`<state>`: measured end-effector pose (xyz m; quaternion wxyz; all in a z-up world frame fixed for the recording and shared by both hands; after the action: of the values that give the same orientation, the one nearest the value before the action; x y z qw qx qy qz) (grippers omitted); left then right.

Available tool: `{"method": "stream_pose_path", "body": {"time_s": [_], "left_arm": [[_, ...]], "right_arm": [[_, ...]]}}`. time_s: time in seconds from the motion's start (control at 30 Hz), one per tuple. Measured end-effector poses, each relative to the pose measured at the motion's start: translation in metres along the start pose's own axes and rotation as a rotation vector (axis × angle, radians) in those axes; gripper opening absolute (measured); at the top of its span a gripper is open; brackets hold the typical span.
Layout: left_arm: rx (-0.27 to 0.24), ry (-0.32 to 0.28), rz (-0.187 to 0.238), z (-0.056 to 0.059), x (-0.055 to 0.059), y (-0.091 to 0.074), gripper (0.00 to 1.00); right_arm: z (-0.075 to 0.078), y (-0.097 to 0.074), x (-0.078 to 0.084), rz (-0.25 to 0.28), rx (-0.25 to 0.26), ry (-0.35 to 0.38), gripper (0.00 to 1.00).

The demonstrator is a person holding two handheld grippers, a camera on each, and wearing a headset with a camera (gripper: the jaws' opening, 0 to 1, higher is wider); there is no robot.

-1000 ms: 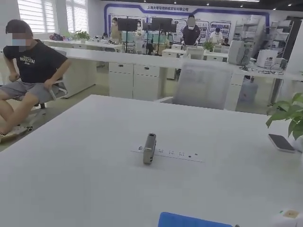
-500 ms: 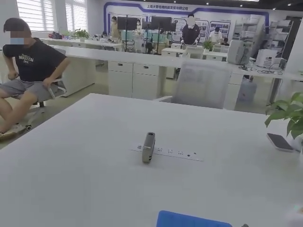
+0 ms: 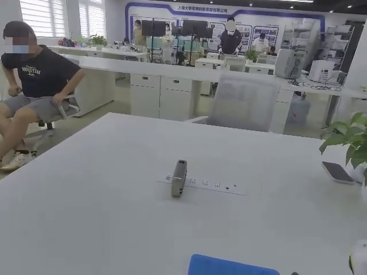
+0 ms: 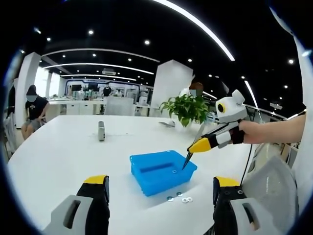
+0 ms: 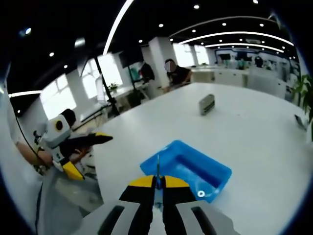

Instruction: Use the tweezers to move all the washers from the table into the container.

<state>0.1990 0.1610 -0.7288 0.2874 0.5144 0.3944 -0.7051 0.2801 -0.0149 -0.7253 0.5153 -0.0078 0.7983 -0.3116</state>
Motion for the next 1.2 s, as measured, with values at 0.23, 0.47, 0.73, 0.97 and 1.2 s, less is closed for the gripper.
{"method": "stream_pose_path", "body": {"time_s": [0.23,0.47,0.73,0.97,1.2], "left_arm": [[0.007,0.003,-0.020,0.001,0.002,0.001,0.89],[0.014,0.004,-0.036,0.002,0.005,0.001,0.88],[0.020,0.003,-0.047,0.003,0.006,0.002,0.88],[0.023,0.004,-0.055,0.003,0.007,0.002,0.88],[0.028,0.003,-0.065,0.004,0.009,0.003,0.88]], "right_arm": [[-0.015,0.007,0.019,-0.075,-0.043,-0.001,0.02],[-0.026,0.016,0.045,-0.167,-0.080,-0.003,0.02],[-0.025,0.022,0.060,-0.207,-0.081,0.005,0.03],[-0.027,0.024,0.059,-0.212,-0.077,-0.005,0.03],[-0.025,0.024,0.063,-0.228,-0.076,-0.042,0.03]]}}
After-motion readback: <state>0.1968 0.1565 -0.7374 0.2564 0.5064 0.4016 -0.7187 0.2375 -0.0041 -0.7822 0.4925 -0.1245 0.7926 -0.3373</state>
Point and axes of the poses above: the centre of the closed fingertips' face, and the gripper's own axes: y roughly forward along the fingers, z roughly to its right, x roughly out of its underside, the point moved 5 cm from there along -y, roughly backward along the fingers, and after that the axes turned 1 degree about -x, right-handed, at the moved point
